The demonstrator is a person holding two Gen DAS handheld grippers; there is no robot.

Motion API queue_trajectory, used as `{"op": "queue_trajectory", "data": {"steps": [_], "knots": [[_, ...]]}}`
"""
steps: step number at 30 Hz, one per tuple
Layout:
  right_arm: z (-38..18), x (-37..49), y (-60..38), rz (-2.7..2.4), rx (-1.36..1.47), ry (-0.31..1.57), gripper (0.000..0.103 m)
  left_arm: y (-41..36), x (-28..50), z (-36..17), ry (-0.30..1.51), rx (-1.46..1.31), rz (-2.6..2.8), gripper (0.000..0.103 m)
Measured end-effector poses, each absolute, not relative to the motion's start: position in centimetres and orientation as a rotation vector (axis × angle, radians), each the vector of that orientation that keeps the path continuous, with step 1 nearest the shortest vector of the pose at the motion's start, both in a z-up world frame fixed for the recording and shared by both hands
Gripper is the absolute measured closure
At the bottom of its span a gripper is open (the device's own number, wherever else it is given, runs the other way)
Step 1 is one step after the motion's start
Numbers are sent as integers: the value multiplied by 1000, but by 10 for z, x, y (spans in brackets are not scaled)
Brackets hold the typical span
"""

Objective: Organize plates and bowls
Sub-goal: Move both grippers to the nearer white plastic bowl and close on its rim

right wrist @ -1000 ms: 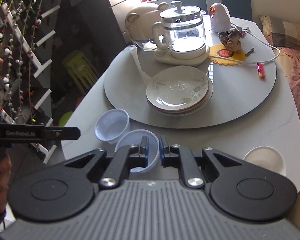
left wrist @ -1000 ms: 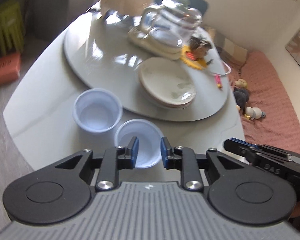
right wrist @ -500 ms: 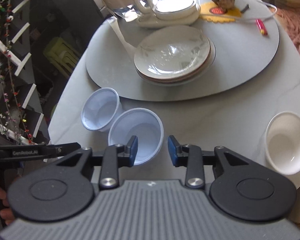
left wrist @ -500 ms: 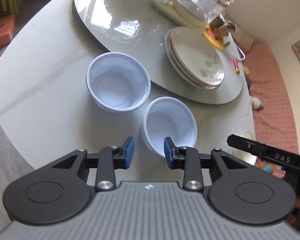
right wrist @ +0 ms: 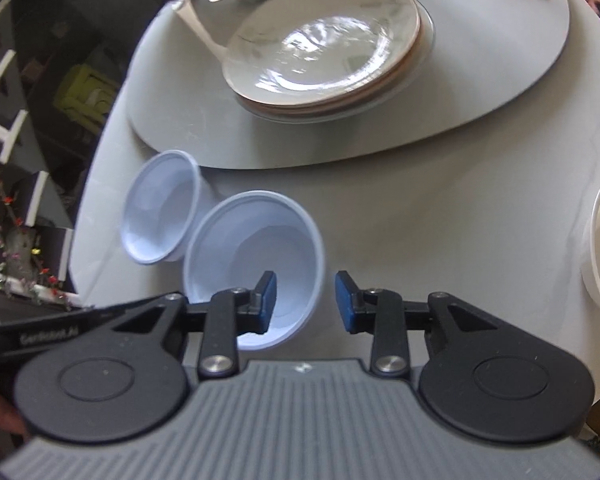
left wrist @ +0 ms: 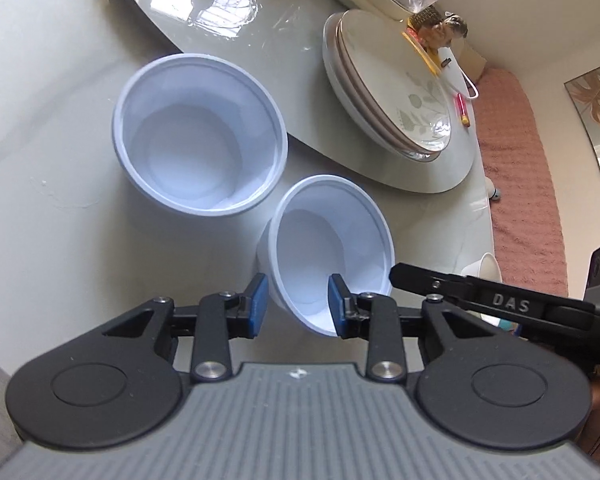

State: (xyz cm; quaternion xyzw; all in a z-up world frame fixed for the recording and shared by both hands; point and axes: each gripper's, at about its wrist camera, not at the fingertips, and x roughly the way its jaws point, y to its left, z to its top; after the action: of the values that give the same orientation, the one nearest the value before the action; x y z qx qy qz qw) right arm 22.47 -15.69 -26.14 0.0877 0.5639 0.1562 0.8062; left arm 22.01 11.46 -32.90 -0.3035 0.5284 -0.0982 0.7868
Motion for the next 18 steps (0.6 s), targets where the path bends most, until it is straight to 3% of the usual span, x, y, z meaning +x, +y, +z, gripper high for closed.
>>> {"op": "queue_trajectory", "data": {"steps": [5,13,18], "knots": [[-275,232,-157,313,221,1235,70,114,228,-340,1145,-660,-212,68],[-281,232,-154,321,182,1209,86,112,231,-345,1158,-646,-220,88],[-275,229,-163,340,210,1203,86,107,230,-341,1178,-634,-215,90]]}}
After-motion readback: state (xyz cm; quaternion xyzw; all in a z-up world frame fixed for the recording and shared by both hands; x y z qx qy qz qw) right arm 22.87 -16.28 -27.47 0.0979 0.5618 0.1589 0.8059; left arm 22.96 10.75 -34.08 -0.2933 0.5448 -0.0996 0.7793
